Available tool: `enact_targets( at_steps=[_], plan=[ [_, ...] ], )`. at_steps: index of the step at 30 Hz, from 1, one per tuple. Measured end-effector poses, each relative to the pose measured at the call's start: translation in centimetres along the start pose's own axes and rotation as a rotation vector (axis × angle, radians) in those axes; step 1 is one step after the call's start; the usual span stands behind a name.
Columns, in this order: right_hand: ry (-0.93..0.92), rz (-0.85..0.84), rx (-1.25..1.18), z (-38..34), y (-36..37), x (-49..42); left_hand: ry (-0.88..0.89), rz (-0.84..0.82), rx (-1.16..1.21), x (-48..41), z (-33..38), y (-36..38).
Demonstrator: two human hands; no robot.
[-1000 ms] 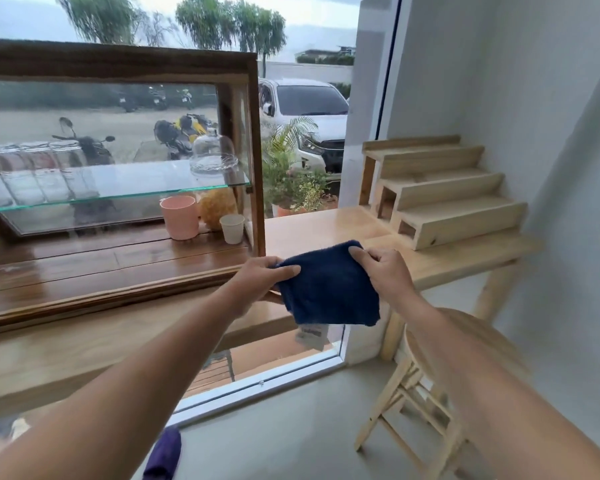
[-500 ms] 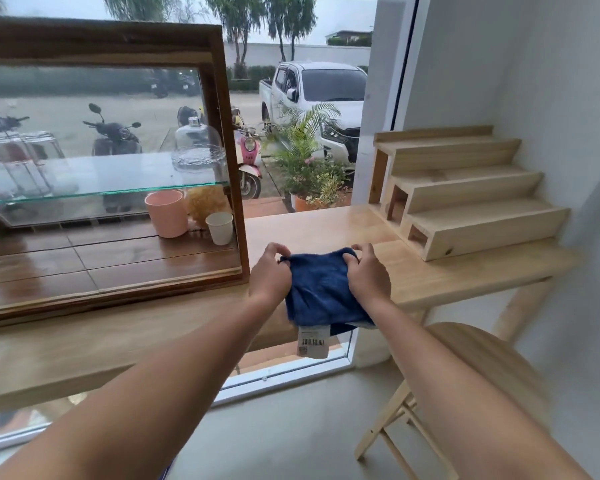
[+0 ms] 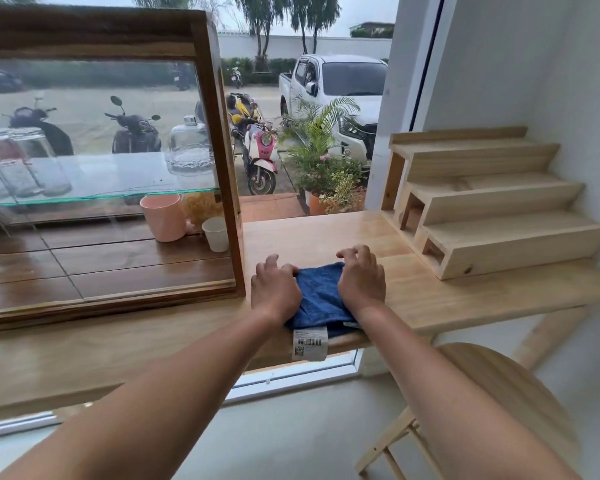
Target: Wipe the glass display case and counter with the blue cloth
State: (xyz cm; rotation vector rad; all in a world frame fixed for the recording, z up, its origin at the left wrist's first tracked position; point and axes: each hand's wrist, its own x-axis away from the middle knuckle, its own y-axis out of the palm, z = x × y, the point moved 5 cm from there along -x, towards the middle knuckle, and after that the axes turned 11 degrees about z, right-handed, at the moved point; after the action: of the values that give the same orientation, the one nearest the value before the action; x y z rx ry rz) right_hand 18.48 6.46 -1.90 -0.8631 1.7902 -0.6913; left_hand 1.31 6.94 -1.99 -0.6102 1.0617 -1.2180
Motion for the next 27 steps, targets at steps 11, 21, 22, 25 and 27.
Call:
enact_targets(
  at_steps=[11, 21, 22, 25, 27],
  plan=[
    [-0.056, -0.439, 0.041, 0.8, 2.2, 2.3, 0.144, -0.277, -0.143, 2.0, -0.3, 3.3],
    [-0.01, -0.449, 0.085, 0.9, 2.4, 2.3, 0.14, -0.364, -0.147, 1.6, 0.0, 2.8],
    [0.004, -0.464, 0.096, 0.8, 2.2, 2.4, 0.147, -0.373, -0.145, 1.7, 0.0, 2.6],
    [0.039, -0.485, 0.169, 0.4, 1.2, 3.0, 0.21, -0.334, -0.094, 3.1, -0.6, 1.3],
    [0.043, -0.394, 0.166, -1.1, 0.0, 3.9, 0.277, -0.244, -0.059, 4.5, -1.8, -0.3]
  ],
)
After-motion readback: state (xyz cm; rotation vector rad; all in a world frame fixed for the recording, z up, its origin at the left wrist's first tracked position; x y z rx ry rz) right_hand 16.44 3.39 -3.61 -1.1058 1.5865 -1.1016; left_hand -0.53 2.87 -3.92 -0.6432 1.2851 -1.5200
